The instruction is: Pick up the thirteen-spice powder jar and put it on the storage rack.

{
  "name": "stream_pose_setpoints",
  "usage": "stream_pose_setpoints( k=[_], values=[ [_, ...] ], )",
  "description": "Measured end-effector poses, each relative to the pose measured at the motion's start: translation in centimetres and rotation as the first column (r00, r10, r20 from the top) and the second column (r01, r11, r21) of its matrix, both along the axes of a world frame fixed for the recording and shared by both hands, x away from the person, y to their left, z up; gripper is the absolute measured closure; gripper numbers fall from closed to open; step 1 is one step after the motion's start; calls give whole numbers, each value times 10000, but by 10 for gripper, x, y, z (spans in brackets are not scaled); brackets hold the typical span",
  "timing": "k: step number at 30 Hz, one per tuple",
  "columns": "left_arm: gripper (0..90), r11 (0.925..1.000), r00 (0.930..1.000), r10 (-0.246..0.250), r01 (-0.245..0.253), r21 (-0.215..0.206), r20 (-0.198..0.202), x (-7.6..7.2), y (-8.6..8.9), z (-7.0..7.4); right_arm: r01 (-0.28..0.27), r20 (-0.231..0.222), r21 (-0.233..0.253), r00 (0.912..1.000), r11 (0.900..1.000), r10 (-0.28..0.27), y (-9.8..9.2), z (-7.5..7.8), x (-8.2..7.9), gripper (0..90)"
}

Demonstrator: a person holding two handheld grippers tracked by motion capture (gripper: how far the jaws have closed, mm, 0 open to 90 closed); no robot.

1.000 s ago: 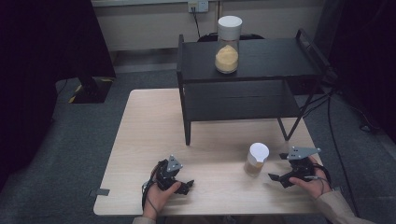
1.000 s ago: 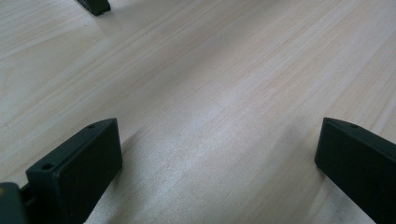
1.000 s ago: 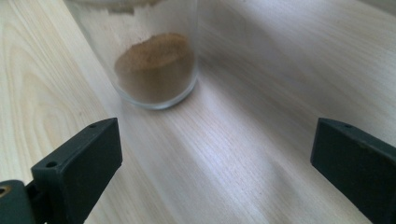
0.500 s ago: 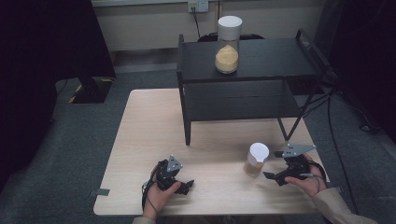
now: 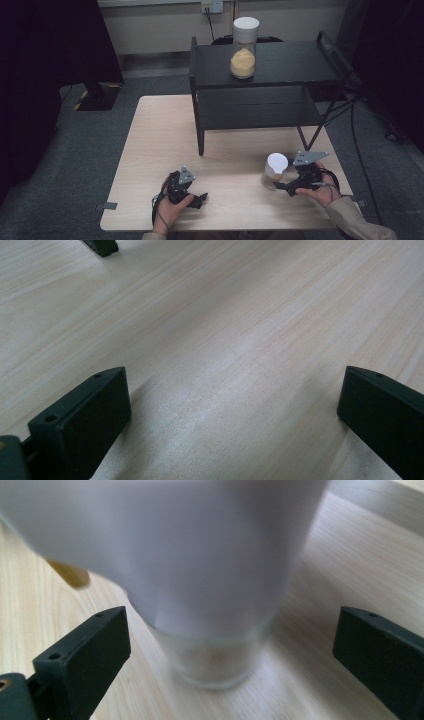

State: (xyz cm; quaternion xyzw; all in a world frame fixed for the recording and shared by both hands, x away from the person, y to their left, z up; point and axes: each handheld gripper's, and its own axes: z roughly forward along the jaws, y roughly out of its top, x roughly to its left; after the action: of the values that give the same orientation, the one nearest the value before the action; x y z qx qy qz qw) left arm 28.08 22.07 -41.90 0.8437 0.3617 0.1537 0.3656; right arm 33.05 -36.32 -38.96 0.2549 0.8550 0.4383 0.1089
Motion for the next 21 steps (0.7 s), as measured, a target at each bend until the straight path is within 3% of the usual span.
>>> stream_pose_setpoints(
  k=[12,21],
  values=[
    [0,10000,10000,-1,1,0,1,0,0,0,-463,276,855,9986,9953,441,1,-16,9,149],
    [0,10000,10000,2,-2,-5,1,0,0,0,-854,547,1112,9953,9901,797,2,-25,16,239]
  ],
)
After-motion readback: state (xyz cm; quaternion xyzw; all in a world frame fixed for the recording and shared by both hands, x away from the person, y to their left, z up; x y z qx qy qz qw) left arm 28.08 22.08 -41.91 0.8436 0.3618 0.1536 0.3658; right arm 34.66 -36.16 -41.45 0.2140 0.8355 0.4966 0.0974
